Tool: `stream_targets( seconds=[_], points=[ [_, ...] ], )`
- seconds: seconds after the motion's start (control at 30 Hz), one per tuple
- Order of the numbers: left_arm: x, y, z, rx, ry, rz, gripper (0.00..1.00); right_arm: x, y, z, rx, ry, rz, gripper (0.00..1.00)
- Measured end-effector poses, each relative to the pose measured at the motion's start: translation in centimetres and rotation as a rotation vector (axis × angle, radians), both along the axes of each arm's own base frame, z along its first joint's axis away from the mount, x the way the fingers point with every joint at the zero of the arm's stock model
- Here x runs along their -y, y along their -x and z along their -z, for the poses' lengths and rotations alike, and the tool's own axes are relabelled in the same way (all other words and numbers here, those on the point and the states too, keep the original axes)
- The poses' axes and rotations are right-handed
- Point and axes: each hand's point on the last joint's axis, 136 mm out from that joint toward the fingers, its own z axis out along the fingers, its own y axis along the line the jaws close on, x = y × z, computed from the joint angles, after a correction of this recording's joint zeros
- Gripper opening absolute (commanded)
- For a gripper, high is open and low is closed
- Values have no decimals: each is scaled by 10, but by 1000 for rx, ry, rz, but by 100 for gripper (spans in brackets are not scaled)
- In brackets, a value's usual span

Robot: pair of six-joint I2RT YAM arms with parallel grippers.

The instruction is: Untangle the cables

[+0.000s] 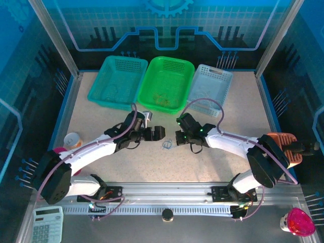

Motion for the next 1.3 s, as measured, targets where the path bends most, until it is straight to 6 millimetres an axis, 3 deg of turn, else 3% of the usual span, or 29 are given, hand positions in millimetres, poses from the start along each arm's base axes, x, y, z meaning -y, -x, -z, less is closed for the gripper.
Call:
stream_targets(
  seconds=[0.27, 0.6, 1.0, 1.3],
  points=[
    [13, 16, 29, -66, -40, 46, 79, 13, 10, 16, -23, 41, 10, 0],
    [29, 32, 65, -131, -118, 118, 70, 18, 15, 24, -39, 56, 10, 0],
    [49, 24, 67, -112, -139, 160, 62, 18, 14, 24, -36, 58, 12, 0],
    [50, 22, 76, -122, -164, 163, 45, 20, 15, 26, -38, 64, 14, 0]
  ],
)
